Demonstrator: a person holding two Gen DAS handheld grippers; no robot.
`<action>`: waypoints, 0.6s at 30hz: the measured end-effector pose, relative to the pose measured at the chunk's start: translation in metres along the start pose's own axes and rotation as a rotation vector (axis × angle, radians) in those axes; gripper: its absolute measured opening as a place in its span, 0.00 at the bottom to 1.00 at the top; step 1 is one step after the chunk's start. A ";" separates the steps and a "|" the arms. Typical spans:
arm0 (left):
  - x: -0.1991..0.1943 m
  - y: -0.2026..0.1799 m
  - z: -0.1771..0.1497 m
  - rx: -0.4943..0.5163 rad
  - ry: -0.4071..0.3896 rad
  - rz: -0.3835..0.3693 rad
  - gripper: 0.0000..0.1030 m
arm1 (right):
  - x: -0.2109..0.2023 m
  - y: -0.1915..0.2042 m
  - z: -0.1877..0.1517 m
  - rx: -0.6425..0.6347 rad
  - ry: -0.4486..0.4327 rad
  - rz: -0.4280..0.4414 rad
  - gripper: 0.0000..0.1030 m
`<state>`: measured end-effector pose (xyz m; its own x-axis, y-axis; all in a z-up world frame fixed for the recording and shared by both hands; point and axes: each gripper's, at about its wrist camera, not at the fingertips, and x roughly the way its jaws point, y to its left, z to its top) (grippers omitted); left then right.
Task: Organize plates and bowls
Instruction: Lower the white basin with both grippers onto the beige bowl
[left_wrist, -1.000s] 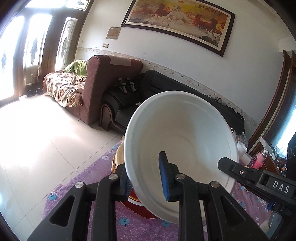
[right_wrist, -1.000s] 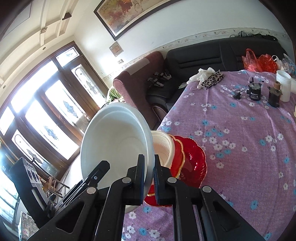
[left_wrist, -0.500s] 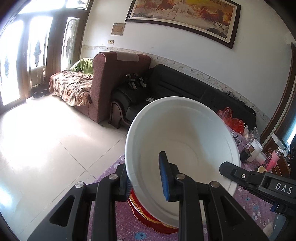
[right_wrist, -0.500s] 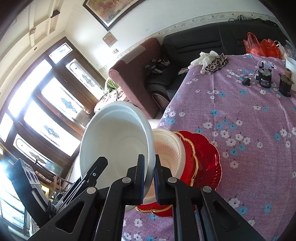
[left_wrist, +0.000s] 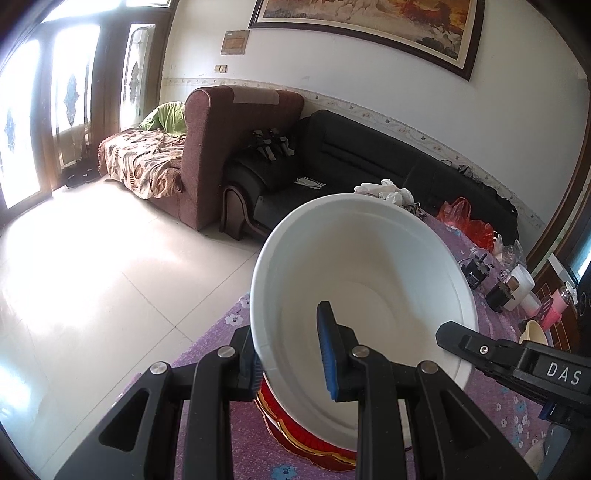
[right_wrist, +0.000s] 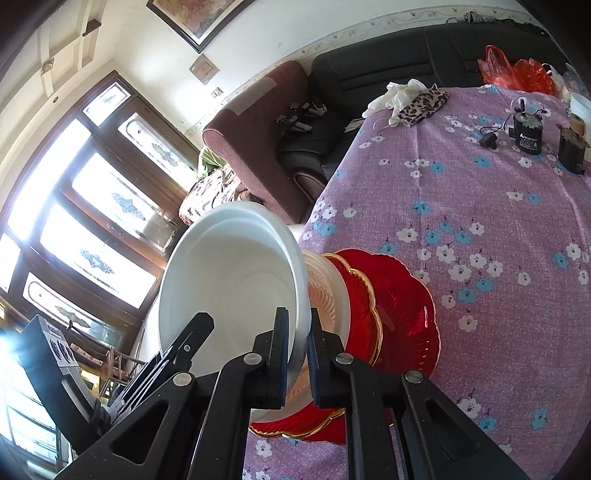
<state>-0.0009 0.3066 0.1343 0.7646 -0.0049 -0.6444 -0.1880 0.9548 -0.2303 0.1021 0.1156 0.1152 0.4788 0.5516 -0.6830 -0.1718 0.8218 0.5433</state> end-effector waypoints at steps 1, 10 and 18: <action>0.001 0.000 0.000 -0.001 0.001 0.003 0.23 | 0.001 0.000 0.000 0.001 0.003 0.000 0.12; 0.004 -0.011 -0.001 0.017 -0.002 0.030 0.36 | 0.013 -0.011 -0.001 0.043 0.024 0.041 0.13; -0.006 -0.014 -0.001 0.043 -0.047 0.046 0.65 | 0.011 -0.005 -0.002 0.007 -0.005 0.044 0.15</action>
<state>-0.0032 0.2929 0.1403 0.7839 0.0520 -0.6187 -0.1977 0.9655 -0.1694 0.1063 0.1179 0.1041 0.4755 0.5867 -0.6555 -0.1871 0.7955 0.5763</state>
